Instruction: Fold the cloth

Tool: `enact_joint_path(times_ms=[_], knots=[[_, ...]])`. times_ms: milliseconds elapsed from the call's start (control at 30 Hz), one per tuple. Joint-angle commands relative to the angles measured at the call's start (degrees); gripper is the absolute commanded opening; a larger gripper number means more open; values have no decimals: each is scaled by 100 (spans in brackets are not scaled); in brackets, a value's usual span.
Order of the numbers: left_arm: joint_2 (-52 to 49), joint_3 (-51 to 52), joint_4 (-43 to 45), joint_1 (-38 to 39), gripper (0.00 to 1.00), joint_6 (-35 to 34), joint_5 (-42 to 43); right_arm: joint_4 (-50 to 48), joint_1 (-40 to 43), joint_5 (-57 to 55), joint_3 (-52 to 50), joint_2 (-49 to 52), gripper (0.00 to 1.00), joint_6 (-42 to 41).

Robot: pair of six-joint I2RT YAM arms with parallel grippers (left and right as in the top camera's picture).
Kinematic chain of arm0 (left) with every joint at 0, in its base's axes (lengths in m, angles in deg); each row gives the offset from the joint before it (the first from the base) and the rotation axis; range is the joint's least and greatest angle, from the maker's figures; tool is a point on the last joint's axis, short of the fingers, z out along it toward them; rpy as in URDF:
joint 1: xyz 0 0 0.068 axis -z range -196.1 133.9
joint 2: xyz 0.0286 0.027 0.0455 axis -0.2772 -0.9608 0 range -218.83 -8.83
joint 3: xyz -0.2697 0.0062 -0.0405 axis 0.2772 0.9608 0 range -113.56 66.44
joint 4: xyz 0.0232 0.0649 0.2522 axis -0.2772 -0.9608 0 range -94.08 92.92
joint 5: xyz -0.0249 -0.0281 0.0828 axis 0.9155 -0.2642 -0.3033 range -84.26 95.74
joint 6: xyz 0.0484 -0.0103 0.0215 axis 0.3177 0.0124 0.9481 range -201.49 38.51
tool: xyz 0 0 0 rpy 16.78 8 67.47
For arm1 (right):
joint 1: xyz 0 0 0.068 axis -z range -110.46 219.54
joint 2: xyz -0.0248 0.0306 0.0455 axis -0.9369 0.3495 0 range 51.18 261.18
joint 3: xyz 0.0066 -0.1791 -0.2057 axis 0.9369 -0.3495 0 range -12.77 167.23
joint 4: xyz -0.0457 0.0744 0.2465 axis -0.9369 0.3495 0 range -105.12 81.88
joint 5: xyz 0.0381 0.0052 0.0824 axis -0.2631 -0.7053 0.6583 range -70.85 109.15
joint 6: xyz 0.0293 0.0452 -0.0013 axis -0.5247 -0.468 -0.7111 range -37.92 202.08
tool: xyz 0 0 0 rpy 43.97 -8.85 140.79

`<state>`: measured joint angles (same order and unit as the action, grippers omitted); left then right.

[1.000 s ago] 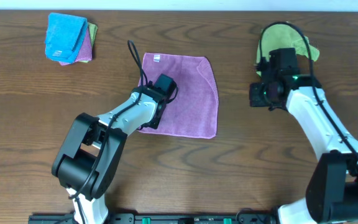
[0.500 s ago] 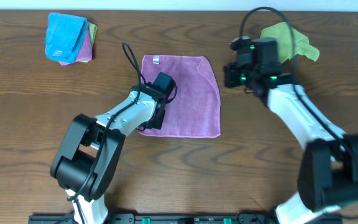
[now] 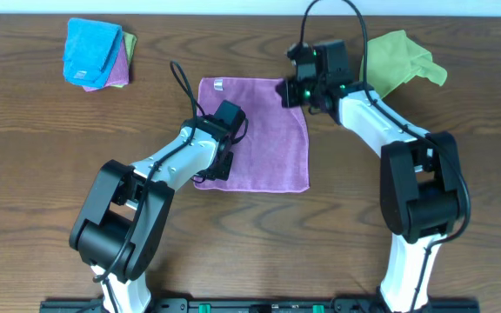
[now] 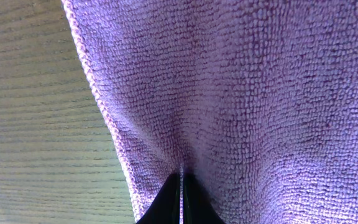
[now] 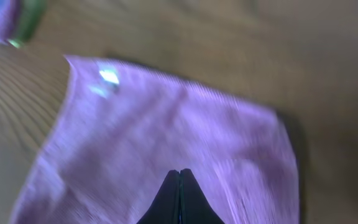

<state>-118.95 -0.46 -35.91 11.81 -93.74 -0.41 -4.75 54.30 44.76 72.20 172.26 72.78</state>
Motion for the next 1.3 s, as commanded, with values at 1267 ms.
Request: enact_joint_path(times_ms=[1267], knots=[[-258,144,157,50,6,-105,619,874,-155,-1235,396,841,1,-92]])
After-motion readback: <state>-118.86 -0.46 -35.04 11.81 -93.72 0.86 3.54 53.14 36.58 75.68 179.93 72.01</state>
